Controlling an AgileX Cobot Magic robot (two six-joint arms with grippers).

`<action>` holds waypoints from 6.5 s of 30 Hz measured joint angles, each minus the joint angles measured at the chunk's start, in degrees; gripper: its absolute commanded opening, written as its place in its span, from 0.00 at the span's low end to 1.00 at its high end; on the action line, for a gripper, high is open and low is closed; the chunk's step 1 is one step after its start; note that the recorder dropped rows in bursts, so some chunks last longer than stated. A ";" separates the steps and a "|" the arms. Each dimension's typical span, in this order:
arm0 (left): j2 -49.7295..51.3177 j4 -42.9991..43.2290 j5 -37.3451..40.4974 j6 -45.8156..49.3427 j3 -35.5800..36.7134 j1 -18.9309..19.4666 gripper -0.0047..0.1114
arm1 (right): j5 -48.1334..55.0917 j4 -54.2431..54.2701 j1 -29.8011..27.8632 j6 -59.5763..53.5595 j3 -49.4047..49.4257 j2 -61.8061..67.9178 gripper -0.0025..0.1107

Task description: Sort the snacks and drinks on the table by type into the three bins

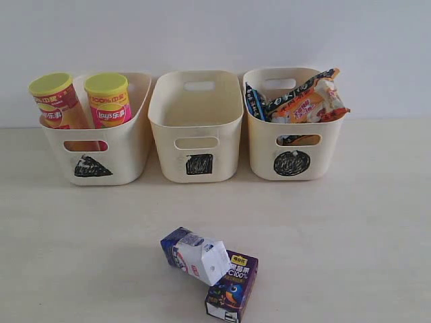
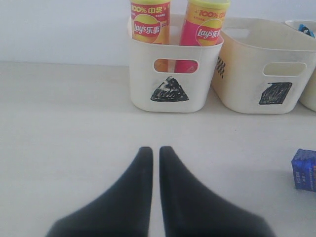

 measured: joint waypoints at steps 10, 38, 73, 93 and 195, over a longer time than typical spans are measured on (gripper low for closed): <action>0.00 0.00 0.00 0.00 0.00 0.00 0.08 | 0.39 4.96 0.00 -4.90 0.28 -0.30 0.02; 0.00 0.00 0.00 0.00 0.00 0.00 0.08 | -0.42 22.67 -0.10 -21.58 13.73 -13.94 0.02; 0.00 5.82 -1.73 6.33 0.00 0.00 0.08 | 1.75 23.17 -0.53 -22.52 13.82 -13.94 0.02; 0.00 -12.71 -24.02 -0.53 0.00 0.00 0.08 | 1.75 23.17 -0.53 -22.52 13.82 -13.94 0.02; 111.66 -28.32 32.37 96.01 -71.10 -28.91 0.73 | 1.75 23.36 -0.53 -22.52 13.82 -13.97 0.02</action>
